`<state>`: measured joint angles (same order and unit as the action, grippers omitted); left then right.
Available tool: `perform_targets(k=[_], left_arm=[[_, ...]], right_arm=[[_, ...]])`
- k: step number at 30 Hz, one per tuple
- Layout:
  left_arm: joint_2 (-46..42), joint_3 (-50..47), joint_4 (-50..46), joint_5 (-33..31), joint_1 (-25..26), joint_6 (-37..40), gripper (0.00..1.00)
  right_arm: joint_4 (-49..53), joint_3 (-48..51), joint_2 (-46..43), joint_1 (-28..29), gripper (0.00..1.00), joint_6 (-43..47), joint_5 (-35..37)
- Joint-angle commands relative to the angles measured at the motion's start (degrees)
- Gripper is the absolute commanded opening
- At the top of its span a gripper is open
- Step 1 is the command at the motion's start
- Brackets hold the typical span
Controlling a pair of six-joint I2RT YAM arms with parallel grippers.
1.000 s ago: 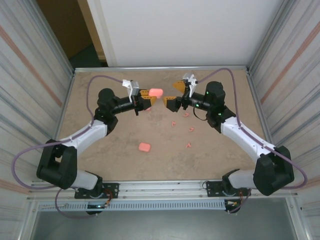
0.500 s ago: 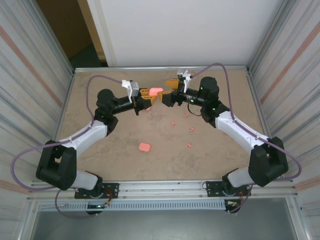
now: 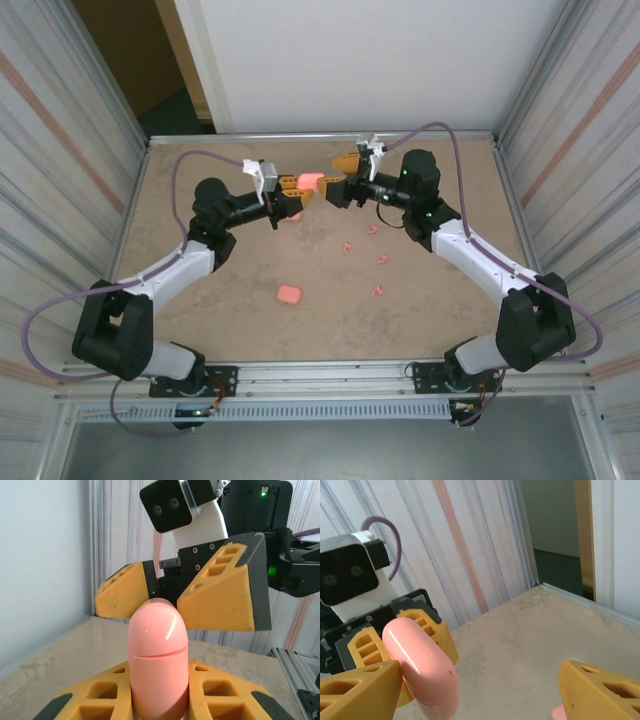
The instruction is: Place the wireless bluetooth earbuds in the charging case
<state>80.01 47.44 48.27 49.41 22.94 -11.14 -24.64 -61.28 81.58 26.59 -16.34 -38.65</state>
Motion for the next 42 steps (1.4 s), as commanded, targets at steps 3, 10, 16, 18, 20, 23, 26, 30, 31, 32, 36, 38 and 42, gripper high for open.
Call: perform_targets(k=[3,10,16,18,20,23,26,30,31,32,36,38,42], left_arm=[[-1.78,0.11,2.09,1.38,0.59,1.62,0.0],[-2.12,0.11,1.52,1.47,0.62,2.04,0.0],[-2.57,-0.14,1.08,1.56,0.75,2.51,0.0],[-2.65,-0.24,1.16,1.16,0.7,2.45,0.0],[-2.63,-0.52,1.43,0.7,0.79,2.39,0.0],[-2.9,-0.6,0.97,0.01,0.79,2.46,0.0],[-3.26,-0.7,-0.41,-1.07,0.79,2.85,0.0],[-4.32,-1.81,-1.6,-2.92,0.79,3.64,0.0],[-4.7,-2.24,-1.77,-3.44,0.78,3.82,0.0],[-5.03,-2.65,-1.78,-3.76,0.75,3.88,0.0],[-6.74,-4.64,-1.87,-5.02,0.63,4.05,0.0],[-7.69,-5.49,-2.01,-5.41,0.53,4.18,0.0],[-10.12,-6.99,-2.95,-6.15,0.39,4.54,0.0]], right_arm=[[0.8,-2.53,1.33,-0.9,0.8,-1.15,2.17],[1.21,-3.41,1.98,-1.02,0.8,-0.98,2.26],[1.58,-5.19,3.2,-1.06,0.8,-0.8,2.54],[1.44,-6.02,3.66,-1.1,0.8,-0.8,2.54],[1.18,-6.56,3.77,-1.1,0.8,-0.8,2.29],[1.26,-6.48,3.26,-1.17,0.8,-0.8,1.94],[1.73,-5.51,1.13,-1.96,0.8,-0.8,2.26],[4.74,-3.71,-3.07,-3.28,0.8,-0.2,3.29],[6.56,-3.51,-4.27,-3.55,0.8,0.4,4.15],[8.8,-3.39,-5.27,-3.85,0.8,0.78,5.08],[20.27,-3.94,-8.97,-5.59,0.81,0.37,9.32],[24.57,-3.77,-10.45,-6.94,0.81,-0.96,10.66],[33.38,-3.26,-12.33,-9.39,0.8,-3.66,12.35]])
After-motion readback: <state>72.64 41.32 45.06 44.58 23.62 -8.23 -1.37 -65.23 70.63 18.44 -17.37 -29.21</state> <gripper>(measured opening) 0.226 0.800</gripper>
